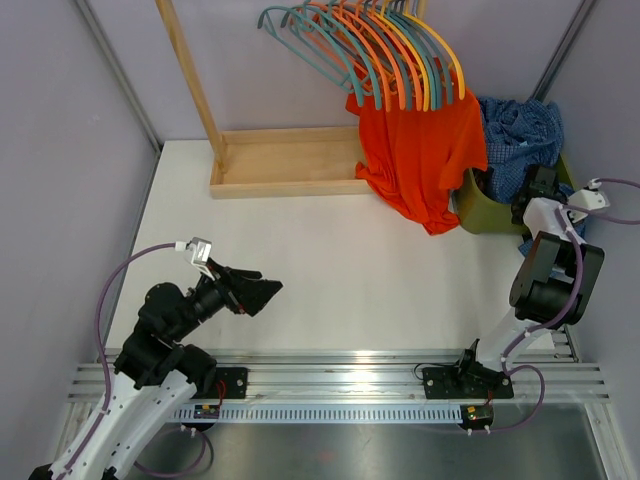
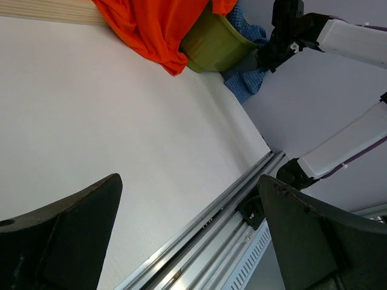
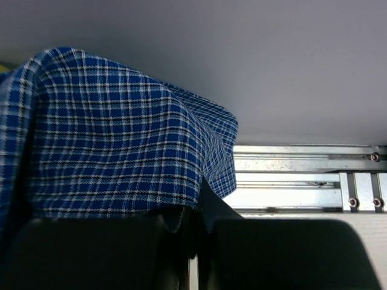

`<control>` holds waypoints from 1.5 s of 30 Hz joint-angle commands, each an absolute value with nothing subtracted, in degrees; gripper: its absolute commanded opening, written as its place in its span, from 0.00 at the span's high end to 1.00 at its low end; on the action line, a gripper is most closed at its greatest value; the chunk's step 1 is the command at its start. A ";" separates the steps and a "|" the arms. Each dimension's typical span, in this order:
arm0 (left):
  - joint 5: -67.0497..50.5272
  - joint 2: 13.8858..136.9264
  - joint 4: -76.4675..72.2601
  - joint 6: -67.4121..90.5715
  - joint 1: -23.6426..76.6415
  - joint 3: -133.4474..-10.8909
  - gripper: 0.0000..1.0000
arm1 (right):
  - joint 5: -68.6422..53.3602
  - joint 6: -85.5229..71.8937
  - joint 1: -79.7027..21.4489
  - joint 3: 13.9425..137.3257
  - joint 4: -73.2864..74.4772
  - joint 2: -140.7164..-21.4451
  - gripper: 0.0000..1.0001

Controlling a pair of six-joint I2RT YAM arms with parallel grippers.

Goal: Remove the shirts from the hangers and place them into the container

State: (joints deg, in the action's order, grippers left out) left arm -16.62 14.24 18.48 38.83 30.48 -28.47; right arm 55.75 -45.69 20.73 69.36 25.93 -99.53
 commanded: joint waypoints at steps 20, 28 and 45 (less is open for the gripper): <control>-16.09 15.38 14.68 40.08 30.50 -27.69 0.01 | 11.96 -41.04 21.18 82.30 -6.52 -85.41 1.00; -14.24 13.54 18.45 39.64 30.50 -29.44 0.01 | 15.54 -39.72 17.23 112.32 25.04 -115.39 1.00; -12.57 10.37 22.94 39.37 30.50 -30.15 0.01 | 19.61 -34.63 13.36 120.42 47.03 -137.48 1.00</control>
State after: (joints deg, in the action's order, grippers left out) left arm -12.78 11.16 24.36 39.48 30.48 -28.88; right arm 20.14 -37.43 14.11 125.47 36.38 -136.53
